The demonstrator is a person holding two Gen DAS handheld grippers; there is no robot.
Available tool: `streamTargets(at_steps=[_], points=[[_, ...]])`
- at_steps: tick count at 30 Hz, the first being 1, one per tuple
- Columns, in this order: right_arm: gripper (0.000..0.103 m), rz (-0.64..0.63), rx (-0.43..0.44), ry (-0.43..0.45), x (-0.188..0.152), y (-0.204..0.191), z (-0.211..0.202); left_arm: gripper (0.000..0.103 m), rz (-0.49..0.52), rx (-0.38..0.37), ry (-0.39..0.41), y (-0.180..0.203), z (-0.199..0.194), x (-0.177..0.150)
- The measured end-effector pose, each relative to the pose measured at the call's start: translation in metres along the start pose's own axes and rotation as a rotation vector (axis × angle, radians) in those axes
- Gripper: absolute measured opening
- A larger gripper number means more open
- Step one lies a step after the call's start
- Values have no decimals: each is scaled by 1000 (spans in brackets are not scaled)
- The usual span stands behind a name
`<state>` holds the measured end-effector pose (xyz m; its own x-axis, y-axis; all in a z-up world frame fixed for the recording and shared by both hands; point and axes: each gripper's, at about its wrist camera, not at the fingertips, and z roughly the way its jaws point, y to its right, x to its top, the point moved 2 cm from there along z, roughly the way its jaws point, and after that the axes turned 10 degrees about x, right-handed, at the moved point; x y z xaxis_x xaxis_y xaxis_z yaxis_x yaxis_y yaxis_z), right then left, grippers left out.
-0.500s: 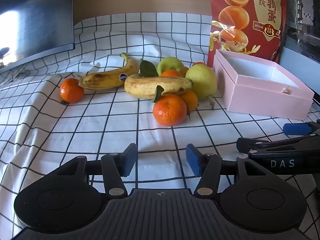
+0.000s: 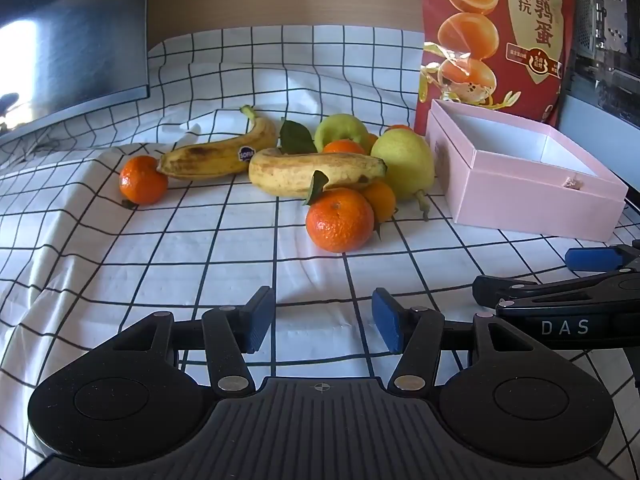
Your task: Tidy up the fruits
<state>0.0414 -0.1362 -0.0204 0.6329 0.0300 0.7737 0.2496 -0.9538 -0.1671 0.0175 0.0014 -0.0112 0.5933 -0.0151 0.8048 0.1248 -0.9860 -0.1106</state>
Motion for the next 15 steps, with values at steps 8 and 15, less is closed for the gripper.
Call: streamTargets(at_steps=[8, 15], points=[[103, 0, 0, 0, 0, 0, 0, 60, -2, -1, 0, 0, 0, 0], [103, 0, 0, 0, 0, 0, 0, 60, -5, -3, 0, -1, 0, 0]])
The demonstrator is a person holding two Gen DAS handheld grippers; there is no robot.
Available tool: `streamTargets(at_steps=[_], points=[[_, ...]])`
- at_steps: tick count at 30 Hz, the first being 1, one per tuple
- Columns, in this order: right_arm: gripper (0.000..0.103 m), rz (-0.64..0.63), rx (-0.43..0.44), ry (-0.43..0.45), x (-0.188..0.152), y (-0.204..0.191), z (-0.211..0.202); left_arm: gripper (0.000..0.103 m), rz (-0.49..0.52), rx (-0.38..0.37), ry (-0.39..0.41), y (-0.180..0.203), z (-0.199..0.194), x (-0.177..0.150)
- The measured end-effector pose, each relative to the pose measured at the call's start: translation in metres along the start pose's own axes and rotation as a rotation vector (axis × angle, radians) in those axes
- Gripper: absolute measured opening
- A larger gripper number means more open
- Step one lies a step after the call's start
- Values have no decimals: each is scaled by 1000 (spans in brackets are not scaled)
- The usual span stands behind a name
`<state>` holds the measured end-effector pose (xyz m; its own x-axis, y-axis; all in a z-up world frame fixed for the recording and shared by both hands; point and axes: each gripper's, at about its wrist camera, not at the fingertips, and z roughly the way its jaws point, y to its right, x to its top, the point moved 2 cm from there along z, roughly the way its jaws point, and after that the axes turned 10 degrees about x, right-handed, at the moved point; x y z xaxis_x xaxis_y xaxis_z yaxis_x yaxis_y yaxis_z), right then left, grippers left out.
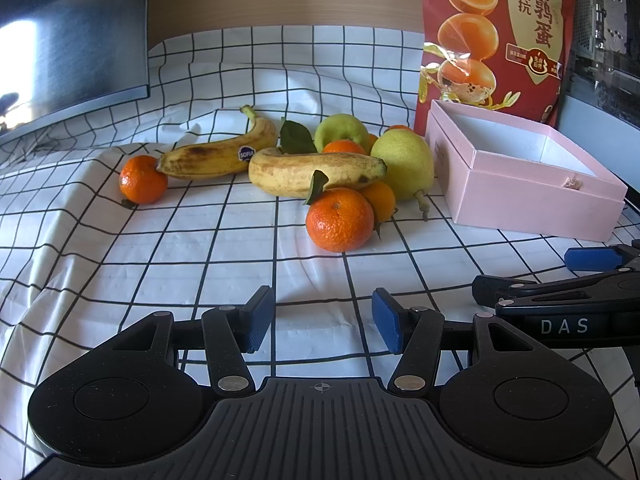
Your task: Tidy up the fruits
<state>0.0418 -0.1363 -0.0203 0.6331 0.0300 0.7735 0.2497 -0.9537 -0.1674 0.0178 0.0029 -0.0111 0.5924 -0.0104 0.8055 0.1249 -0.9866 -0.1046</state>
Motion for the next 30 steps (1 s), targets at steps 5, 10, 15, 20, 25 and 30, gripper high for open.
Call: streamTargets(at_steps=[5, 10, 15, 20, 25, 30], points=[[103, 0, 0, 0, 0, 0, 0, 60, -1, -1, 1, 2, -1, -3], [103, 0, 0, 0, 0, 0, 0, 60, 0, 0, 1, 2, -2, -3], [103, 0, 0, 0, 0, 0, 0, 60, -2, -1, 2, 1, -2, -3], [103, 0, 0, 0, 0, 0, 0, 60, -1, 0, 2, 1, -3, -3], [103, 0, 0, 0, 0, 0, 0, 60, -1, 0, 3, 1, -5, -4], [103, 0, 0, 0, 0, 0, 0, 60, -1, 0, 3, 1, -5, -3]])
